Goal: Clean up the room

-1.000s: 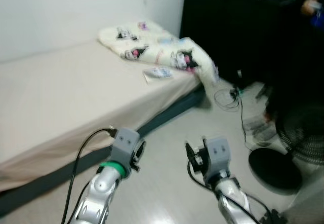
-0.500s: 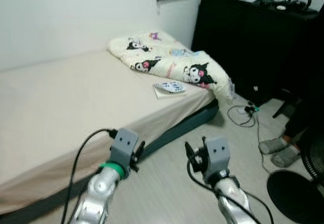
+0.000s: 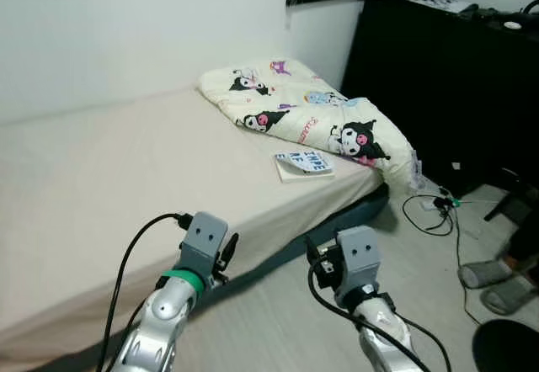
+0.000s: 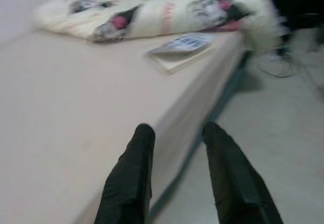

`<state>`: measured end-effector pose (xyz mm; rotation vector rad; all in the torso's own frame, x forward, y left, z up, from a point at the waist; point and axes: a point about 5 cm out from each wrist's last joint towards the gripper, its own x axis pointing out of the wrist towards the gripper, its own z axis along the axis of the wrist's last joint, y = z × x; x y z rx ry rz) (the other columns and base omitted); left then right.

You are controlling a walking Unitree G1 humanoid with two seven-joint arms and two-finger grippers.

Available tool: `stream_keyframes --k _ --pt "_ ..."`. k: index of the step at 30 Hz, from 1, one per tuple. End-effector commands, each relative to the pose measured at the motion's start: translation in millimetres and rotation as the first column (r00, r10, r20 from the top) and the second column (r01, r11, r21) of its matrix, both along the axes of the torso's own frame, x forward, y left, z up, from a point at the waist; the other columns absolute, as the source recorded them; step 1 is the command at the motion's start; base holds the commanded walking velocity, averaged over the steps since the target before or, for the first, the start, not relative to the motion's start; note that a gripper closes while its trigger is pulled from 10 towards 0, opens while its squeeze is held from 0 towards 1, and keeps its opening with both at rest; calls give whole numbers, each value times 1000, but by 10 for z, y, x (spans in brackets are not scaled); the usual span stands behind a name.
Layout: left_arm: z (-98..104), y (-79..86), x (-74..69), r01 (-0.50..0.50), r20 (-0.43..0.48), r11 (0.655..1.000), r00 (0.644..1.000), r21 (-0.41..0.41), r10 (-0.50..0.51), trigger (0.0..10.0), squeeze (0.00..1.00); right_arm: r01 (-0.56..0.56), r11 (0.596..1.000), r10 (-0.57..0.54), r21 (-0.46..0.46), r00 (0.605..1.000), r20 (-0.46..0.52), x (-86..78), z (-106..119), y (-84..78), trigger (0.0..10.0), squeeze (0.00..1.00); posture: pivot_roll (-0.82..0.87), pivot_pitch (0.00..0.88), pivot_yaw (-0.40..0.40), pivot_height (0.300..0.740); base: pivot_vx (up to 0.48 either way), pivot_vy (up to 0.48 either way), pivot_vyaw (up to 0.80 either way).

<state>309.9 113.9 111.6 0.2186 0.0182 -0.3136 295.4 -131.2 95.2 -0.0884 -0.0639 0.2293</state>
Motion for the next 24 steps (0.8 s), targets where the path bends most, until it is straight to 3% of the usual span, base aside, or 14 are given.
stream_keyframes --k 1,11,24 --pt "-68 61 -24 -14 -23 1000 1000 18 15 10000 0 3 1000 -3 15 1000 1 -8 1 8 10000 0 -107 47 38 715 371 0 0" --pt "-69 60 -20 -14 -24 1000 1000 18 14 10000 0 12 1000 -12 -20 1000 -9 -6 -22 1 10000 0 -108 50 40 715 359 0 0" --pt "-72 54 -15 -27 -34 1000 999 15 28 10000 0 -8 999 7 -34 1000 -1 -19 -19 19 10000 0 -108 56 42 715 62 0 782"
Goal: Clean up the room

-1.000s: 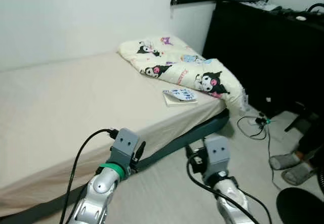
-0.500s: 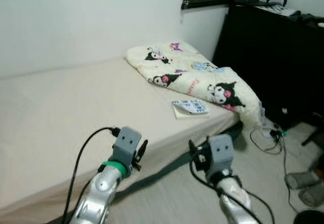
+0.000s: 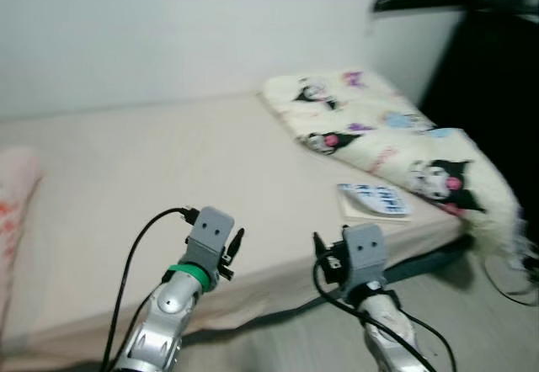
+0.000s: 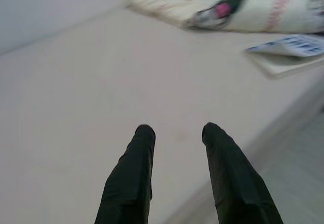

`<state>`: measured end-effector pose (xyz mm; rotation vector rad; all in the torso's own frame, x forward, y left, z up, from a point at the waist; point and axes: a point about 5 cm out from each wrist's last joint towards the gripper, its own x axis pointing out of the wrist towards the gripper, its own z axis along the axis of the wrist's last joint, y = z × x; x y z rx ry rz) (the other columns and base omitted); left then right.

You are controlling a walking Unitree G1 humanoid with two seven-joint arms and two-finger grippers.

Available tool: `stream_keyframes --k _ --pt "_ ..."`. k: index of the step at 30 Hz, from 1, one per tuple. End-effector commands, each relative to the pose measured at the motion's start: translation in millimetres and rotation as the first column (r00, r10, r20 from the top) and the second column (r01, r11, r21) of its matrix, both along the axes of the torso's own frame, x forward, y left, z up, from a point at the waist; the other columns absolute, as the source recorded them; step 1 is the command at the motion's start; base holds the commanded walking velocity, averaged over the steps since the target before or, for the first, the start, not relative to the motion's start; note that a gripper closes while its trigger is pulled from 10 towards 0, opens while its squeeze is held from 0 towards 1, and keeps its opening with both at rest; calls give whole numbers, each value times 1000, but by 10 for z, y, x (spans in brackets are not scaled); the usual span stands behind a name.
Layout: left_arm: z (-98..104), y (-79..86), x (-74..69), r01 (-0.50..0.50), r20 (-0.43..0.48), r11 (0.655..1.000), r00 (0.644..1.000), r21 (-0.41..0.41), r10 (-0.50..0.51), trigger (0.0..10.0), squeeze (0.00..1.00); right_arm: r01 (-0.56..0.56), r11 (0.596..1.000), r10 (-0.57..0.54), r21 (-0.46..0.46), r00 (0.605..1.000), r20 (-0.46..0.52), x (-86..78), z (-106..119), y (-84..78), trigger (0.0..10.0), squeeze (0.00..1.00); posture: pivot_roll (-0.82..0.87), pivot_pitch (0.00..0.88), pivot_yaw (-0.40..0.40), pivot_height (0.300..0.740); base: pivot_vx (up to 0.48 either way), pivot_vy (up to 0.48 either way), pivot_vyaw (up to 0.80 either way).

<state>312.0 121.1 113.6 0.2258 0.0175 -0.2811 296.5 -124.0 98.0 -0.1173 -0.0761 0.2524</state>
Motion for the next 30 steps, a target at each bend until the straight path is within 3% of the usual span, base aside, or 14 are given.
stream_keyframes --k 1,10,30 --pt "-98 -22 -36 4 -46 1000 999 7 -3 10000 0 15 1000 -15 -4 1000 -15 -30 -47 -50 10000 0 -109 57 43 715 0 0 794" --pt "-97 -31 -34 9 -50 1000 999 10 -8 10000 0 18 1000 -18 -1 1000 -13 -33 -44 -50 10000 0 -110 58 45 715 0 0 763" --pt "-89 -77 -50 53 -39 998 998 34 -52 10000 0 43 999 -42 33 999 -25 -29 -49 -52 10000 0 -110 58 50 715 0 0 0"
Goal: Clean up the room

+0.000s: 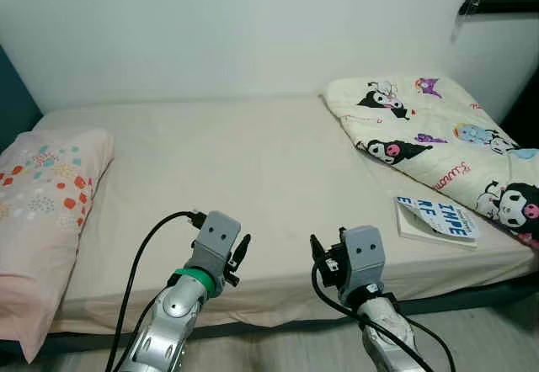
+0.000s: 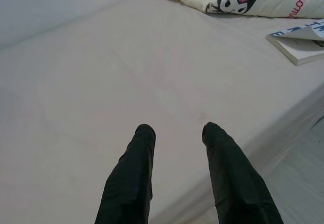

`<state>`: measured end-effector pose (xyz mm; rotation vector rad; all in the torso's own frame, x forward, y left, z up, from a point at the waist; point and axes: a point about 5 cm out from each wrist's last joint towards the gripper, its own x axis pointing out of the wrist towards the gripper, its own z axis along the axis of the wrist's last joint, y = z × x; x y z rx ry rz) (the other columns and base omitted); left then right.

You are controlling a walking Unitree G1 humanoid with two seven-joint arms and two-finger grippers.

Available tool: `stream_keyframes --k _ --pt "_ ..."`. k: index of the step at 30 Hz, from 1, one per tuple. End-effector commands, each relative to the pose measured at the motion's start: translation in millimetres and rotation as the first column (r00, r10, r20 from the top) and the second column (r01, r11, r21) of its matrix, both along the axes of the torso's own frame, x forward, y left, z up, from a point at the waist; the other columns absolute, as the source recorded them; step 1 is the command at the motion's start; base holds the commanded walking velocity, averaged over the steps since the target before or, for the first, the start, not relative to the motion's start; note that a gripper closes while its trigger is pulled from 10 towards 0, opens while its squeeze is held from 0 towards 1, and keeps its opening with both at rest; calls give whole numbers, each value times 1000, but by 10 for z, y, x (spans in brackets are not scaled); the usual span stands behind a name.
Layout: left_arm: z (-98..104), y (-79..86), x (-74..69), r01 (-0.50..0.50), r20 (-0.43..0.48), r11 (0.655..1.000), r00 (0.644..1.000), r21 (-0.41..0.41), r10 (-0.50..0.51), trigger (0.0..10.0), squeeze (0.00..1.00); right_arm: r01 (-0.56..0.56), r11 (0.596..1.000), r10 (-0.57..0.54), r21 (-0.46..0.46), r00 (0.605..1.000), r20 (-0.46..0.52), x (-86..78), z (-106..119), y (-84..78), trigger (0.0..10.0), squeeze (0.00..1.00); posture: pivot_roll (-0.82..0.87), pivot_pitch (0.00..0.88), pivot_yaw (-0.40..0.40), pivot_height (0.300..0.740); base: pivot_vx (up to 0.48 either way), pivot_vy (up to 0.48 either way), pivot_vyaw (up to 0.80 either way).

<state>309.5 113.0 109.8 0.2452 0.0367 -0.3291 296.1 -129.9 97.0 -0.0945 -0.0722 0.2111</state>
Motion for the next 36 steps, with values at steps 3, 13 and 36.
stream_keyframes --k 3,13,36 --pt "-48 4 -28 8 -12 1000 1000 11 -8 10000 0 0 1000 0 10 1000 -20 -28 -42 9 10000 0 -111 58 49 715 0 0 0" --pt "-42 4 -27 8 -5 1000 1000 11 -8 10000 0 -7 1000 7 8 1000 -21 -31 -44 12 10000 0 -113 55 48 715 0 -324 0" --pt "-46 17 -21 2 -5 1000 1000 14 -2 10000 0 -17 1000 18 9 1000 -22 -40 -44 31 10000 0 -115 53 49 715 0 -306 0"
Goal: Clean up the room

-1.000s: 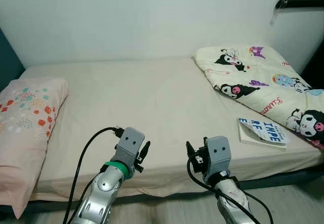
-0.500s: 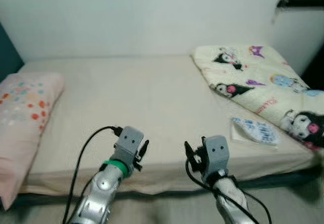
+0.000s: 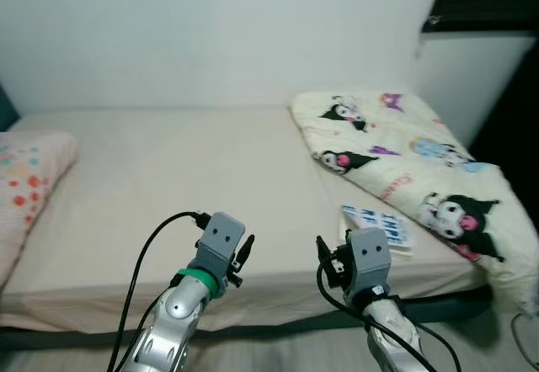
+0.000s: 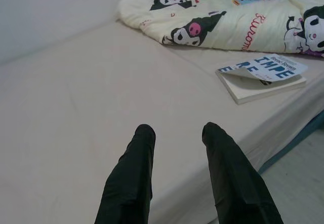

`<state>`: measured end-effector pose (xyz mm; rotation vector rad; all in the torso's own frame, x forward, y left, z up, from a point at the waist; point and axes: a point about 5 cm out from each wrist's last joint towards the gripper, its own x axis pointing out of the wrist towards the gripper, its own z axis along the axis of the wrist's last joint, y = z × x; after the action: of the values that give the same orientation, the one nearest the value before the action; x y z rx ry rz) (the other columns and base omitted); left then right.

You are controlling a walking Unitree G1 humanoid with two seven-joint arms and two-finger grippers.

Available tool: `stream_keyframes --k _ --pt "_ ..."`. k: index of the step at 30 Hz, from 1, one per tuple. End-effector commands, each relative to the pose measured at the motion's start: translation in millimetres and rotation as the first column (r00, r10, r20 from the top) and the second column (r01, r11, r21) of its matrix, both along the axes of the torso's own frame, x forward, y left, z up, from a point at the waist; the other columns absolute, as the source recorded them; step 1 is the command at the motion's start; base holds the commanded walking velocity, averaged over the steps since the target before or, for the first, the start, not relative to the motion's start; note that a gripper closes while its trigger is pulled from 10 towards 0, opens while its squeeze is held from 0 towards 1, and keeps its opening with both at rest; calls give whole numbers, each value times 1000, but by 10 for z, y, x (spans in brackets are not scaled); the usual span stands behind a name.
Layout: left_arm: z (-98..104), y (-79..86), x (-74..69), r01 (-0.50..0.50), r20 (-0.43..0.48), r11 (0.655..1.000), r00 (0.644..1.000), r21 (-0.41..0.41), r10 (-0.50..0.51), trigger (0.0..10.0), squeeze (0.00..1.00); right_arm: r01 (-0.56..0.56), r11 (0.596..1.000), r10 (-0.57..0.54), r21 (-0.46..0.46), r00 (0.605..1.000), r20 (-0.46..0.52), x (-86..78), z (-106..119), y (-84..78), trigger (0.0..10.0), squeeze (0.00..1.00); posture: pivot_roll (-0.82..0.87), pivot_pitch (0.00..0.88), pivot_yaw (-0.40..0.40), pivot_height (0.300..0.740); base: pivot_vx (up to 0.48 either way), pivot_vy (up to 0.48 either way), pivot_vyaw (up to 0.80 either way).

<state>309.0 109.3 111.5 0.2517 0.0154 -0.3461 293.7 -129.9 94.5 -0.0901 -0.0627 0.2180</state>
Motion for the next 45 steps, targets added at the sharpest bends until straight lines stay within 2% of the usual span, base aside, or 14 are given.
stream_keyframes --k 1,13,27,37,45 --pt "-64 55 -16 -18 -24 1000 1000 12 18 10000 0 -11 1000 11 6 1000 -12 -17 -19 32 10000 0 -115 54 49 715 0 -244 0" --pt "-76 50 -3 -24 -39 1000 999 19 25 10000 0 -10 1000 11 9 1000 -14 -21 -21 33 10000 0 -118 58 52 715 0 -41 0" --pt "-79 80 13 -43 -37 999 998 28 44 10000 0 -9 1000 9 10 1000 -16 -28 -28 31 10000 0 -118 59 53 715 0 -430 0" --pt "-67 64 23 -43 -32 999 999 31 44 10000 0 -8 1000 9 13 1000 -17 -37 -31 39 10000 0 -122 62 56 715 0 0 0" --pt "-60 81 39 -52 -19 998 998 41 52 10000 0 -11 1000 11 14 1000 -17 -41 -29 44 10000 0 -122 63 56 715 440 0 0"
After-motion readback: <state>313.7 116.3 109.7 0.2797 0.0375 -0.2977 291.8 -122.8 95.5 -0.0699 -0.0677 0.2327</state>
